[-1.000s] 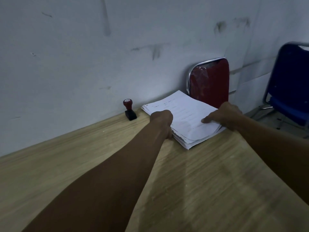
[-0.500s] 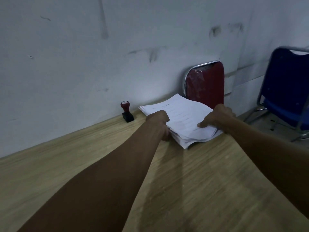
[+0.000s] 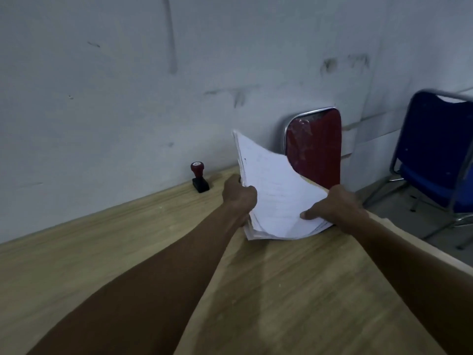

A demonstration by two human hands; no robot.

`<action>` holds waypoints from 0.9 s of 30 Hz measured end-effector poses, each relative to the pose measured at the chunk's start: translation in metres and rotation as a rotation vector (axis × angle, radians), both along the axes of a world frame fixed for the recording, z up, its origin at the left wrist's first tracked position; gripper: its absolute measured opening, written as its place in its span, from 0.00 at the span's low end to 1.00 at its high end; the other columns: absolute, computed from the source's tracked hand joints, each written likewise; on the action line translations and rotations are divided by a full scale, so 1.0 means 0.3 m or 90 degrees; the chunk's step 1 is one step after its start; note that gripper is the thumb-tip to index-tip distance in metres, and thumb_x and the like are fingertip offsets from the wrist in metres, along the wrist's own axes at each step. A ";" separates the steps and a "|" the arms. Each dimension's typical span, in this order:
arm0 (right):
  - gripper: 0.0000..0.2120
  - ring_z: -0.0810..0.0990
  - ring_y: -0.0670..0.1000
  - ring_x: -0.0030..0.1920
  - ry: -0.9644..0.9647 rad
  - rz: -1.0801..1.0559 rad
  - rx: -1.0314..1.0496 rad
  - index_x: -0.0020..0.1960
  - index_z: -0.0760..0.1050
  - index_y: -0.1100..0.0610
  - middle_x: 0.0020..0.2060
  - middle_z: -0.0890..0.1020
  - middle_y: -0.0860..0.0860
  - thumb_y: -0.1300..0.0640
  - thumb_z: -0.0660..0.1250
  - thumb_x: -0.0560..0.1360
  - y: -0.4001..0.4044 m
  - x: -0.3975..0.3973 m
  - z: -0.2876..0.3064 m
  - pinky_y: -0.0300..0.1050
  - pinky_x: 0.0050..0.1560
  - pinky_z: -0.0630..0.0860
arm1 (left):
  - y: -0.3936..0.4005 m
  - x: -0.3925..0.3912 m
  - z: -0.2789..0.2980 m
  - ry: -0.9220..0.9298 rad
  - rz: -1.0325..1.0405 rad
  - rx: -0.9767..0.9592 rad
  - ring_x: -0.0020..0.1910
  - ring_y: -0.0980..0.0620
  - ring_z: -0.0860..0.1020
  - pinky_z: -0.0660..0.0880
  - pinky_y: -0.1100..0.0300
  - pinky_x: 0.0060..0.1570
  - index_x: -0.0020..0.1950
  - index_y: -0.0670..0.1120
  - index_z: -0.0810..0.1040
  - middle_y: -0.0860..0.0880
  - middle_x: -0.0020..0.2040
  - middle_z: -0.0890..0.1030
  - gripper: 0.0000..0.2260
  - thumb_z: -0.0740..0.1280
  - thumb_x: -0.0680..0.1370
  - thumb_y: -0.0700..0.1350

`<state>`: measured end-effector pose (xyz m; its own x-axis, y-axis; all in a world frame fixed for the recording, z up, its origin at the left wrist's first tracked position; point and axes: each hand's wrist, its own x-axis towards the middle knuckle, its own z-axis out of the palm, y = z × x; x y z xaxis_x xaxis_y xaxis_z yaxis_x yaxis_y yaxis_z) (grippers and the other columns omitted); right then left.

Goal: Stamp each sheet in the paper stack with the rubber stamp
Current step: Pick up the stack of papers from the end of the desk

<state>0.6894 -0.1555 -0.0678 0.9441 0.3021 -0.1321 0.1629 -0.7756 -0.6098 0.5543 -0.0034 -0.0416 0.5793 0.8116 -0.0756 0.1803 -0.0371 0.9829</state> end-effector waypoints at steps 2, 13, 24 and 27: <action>0.44 0.77 0.59 0.53 0.033 0.009 0.023 0.59 0.70 0.62 0.52 0.78 0.58 0.45 0.85 0.51 -0.017 -0.029 0.019 0.57 0.52 0.79 | 0.010 -0.081 0.020 -0.053 -0.046 0.042 0.48 0.49 0.78 0.78 0.58 0.46 0.57 0.43 0.73 0.48 0.49 0.78 0.12 0.65 0.75 0.33; 0.45 0.81 0.61 0.58 0.348 0.317 0.671 0.63 0.77 0.63 0.58 0.82 0.59 0.51 0.86 0.49 0.021 -0.408 0.289 0.62 0.60 0.76 | 0.021 -0.721 0.197 -0.242 -0.159 0.020 0.54 0.42 0.82 0.79 0.48 0.53 0.61 0.43 0.76 0.43 0.57 0.82 0.17 0.69 0.73 0.33; 0.14 0.86 0.51 0.46 0.238 0.492 0.736 0.56 0.80 0.59 0.47 0.86 0.51 0.68 0.72 0.72 0.224 -1.171 0.357 0.45 0.44 0.83 | 0.053 -1.467 0.405 -0.190 0.190 0.240 0.51 0.48 0.81 0.80 0.54 0.49 0.60 0.46 0.77 0.48 0.54 0.82 0.19 0.74 0.70 0.36; 0.13 0.86 0.52 0.47 0.242 0.515 0.744 0.55 0.80 0.58 0.48 0.86 0.51 0.67 0.73 0.71 0.250 -1.344 0.318 0.48 0.48 0.83 | 0.026 -1.631 0.437 -0.210 0.247 0.297 0.50 0.50 0.81 0.80 0.57 0.47 0.59 0.43 0.78 0.49 0.54 0.82 0.17 0.72 0.71 0.35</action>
<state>0.2861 -0.0805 0.0277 0.4349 0.8269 0.3565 -0.0073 0.3991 -0.9169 0.0650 0.0044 0.0894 0.1736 0.8694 0.4626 -0.0397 -0.4631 0.8854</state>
